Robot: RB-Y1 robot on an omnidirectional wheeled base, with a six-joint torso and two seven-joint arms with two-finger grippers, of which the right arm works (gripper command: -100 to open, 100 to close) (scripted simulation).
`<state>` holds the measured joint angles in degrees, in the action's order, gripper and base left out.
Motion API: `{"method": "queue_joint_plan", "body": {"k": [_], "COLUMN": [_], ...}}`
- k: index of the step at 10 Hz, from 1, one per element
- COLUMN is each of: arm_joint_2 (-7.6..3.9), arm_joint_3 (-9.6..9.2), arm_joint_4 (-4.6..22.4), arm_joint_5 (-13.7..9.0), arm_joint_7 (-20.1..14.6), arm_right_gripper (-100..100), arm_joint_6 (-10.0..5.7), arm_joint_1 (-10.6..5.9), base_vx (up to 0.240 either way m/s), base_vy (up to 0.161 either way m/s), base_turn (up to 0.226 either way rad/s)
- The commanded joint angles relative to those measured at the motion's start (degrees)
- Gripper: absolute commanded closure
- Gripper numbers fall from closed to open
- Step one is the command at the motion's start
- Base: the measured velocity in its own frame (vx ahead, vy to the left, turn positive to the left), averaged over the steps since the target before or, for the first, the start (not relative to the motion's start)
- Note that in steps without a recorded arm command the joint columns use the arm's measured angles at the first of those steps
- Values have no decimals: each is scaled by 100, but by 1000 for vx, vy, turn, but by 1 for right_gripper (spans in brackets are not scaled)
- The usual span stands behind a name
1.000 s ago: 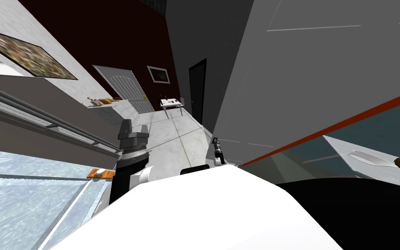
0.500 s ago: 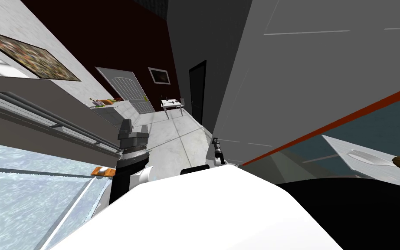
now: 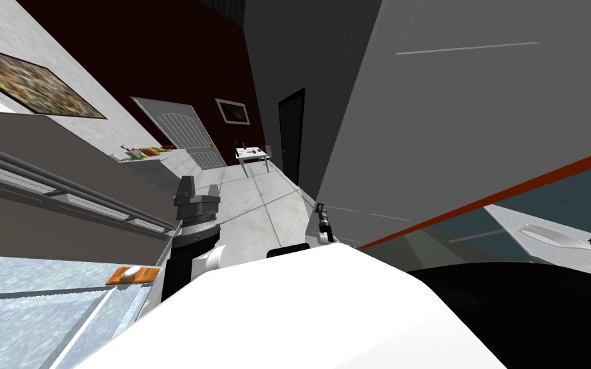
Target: Push the door open
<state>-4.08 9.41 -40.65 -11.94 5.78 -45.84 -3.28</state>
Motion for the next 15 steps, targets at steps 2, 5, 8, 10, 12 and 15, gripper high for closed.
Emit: {"method": "queue_joint_plan", "body": {"k": [2, 5, 8, 10, 12, 15], "arm_joint_2": [2, -32, -23, -2, -50, -92], "arm_joint_3": [64, 302, 486, 586, 655, 844], "arm_joint_4": [-179, -180, -182, -182, -151, -149], "arm_joint_5": [-28, -171, -282, -341, -385, -502], "arm_joint_7": [56, 133, 192, 225, 249, 318], "arm_right_gripper": [100, 100, 100, 100, 100, 100], "arm_joint_6": [72, 118, 153, 172, 161, 150], "arm_joint_1": [65, 43, 26, 17, 15, 31], "base_vx": [90, 162, 190, 188, 106, 230], "base_vy": [11, 36, 44, 19, 12, 10], "base_turn": [-22, -59, -69, -48, -33, -55]}}
